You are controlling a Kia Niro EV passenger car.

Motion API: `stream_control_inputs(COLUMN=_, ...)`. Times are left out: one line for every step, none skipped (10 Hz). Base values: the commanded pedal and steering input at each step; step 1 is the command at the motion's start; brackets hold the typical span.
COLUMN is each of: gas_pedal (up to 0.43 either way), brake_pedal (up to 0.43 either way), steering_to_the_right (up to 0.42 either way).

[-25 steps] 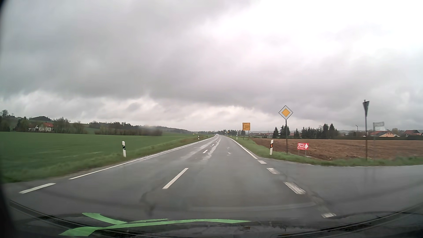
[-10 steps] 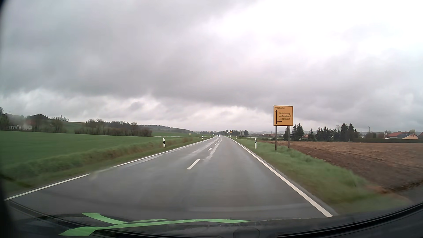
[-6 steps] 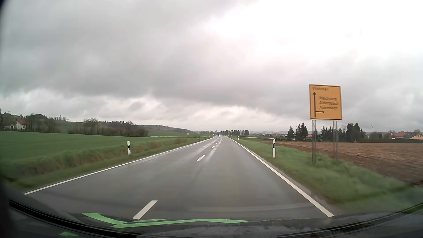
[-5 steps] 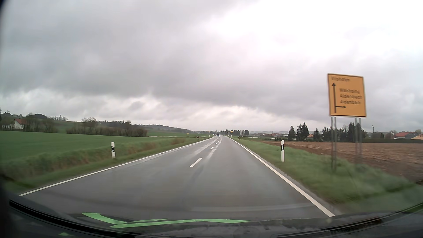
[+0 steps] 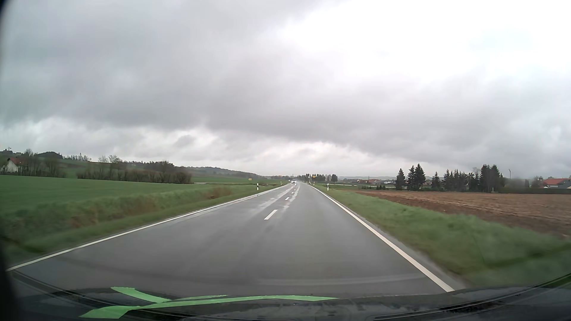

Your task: Follow the waypoints while adhering to traffic rules and regulations

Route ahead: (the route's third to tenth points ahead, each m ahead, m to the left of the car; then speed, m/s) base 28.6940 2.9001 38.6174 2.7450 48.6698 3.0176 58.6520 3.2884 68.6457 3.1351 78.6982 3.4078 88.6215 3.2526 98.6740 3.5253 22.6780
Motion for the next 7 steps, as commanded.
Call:
stream_control_inputs(gas_pedal=0.130, brake_pedal=0.000, steering_to_the_right=0.000)
stream_control_inputs(gas_pedal=0.138, brake_pedal=0.000, steering_to_the_right=0.000)
stream_control_inputs(gas_pedal=0.150, brake_pedal=0.000, steering_to_the_right=0.000)
stream_control_inputs(gas_pedal=0.150, brake_pedal=0.000, steering_to_the_right=0.000)
stream_control_inputs(gas_pedal=0.150, brake_pedal=0.000, steering_to_the_right=0.001)
stream_control_inputs(gas_pedal=0.138, brake_pedal=0.000, steering_to_the_right=0.002)
stream_control_inputs(gas_pedal=0.110, brake_pedal=0.000, steering_to_the_right=0.002)
